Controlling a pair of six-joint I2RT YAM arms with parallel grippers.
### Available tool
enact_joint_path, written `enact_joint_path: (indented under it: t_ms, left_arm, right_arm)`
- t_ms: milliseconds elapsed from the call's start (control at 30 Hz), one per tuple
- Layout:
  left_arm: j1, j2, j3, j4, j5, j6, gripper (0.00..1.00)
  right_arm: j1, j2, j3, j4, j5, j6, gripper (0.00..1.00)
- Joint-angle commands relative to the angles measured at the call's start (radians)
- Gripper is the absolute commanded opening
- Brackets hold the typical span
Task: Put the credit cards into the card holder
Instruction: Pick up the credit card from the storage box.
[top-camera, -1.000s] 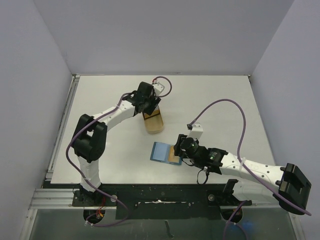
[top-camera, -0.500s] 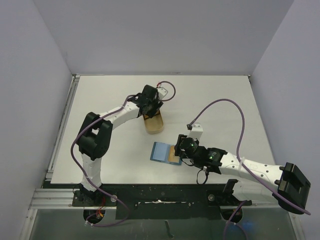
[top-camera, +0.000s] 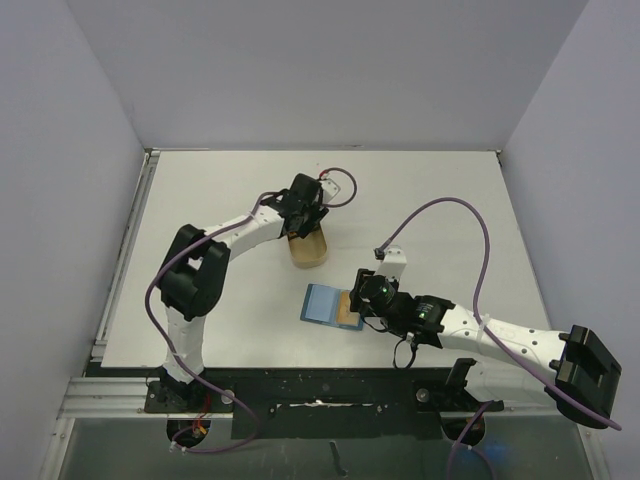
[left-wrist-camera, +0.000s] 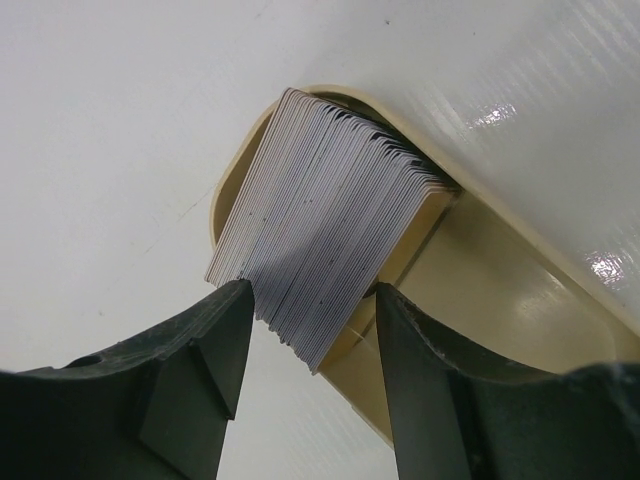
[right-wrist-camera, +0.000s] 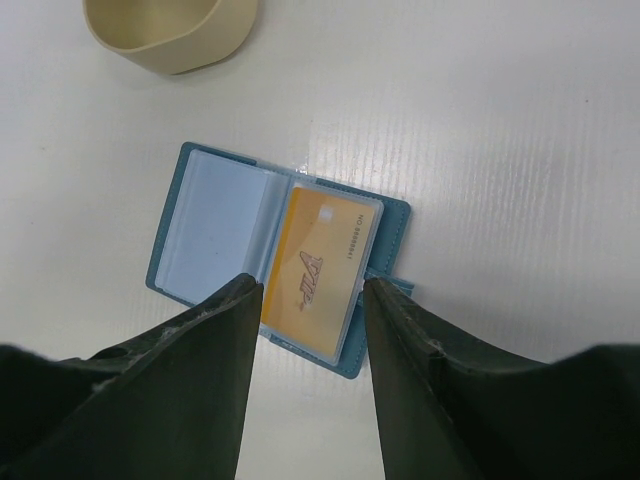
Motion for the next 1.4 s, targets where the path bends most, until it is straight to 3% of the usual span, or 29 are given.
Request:
enact_joint_path:
  t_ms: [0, 233, 767, 1200, 1367]
  left_arm:
    - [-0.012, 0.023, 0.054, 0.028, -0.063, 0.037, 0.49]
    - [-0.024, 0.028, 0.07, 0.013, -0.071, 0.047, 0.39]
    - [-0.029, 0.015, 0.087, 0.002, -0.12, 0.057, 0.28]
    - [-0.046, -0.01, 0.097, -0.029, -0.115, 0.03, 0.02]
    - [-0.071, -0.033, 0.128, -0.089, -0.074, -0.016, 0.0]
  right_arm:
    - [-0.007, -0.02, 0.032, 0.021, 0.045, -0.009, 0.46]
    - [-0.007, -0.019, 0.032, 0.025, 0.045, -0.01, 0.46]
    - [-0.008, -0.03, 0.022, 0.028, 0.047, -0.011, 0.47]
    - [-0.008, -0.02, 0.028, 0.035, 0.035, -0.014, 0.47]
    - [-0.008, -0.029, 0.023, 0.04, 0.034, -0.02, 0.48]
